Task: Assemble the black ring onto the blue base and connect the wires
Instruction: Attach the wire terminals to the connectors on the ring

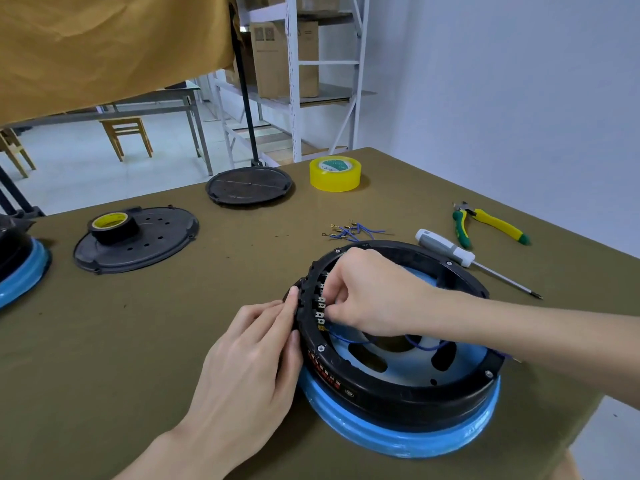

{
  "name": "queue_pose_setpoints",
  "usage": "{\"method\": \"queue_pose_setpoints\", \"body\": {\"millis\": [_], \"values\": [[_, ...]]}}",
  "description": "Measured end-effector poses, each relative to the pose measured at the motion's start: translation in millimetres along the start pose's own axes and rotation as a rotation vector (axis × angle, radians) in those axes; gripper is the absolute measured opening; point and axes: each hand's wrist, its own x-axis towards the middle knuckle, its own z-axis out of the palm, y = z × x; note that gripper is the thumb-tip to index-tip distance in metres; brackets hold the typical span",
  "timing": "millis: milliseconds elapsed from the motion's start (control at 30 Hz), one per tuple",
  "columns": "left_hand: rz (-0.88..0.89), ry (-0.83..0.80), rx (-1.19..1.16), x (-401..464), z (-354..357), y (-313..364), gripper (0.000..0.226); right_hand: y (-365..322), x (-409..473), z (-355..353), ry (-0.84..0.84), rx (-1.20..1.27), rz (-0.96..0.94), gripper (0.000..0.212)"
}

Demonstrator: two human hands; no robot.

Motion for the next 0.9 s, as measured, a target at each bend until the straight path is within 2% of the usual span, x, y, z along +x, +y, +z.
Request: {"method": "queue_pose_setpoints", "body": {"millis": [300, 567, 800, 900], "values": [[-0.005, 0.003, 0.032, -1, 1, 0, 0.052, 1, -8, 14, 0.083, -0.007, -0.035, 0.013], [-0.004, 0.014, 0.038, -2, 3, 2, 0.050, 1, -8, 18, 0.082, 0.003, -0.061, 0.012], [0.020, 0.035, 0.134, -2, 5, 6, 0.053, 6, -8, 19, 0.101, 0.021, -0.058, 0.013], [0.026, 0.053, 0.124, -3, 6, 2, 0.051, 7, -9, 14, 0.057, 0.041, -0.069, 0.016]]}}
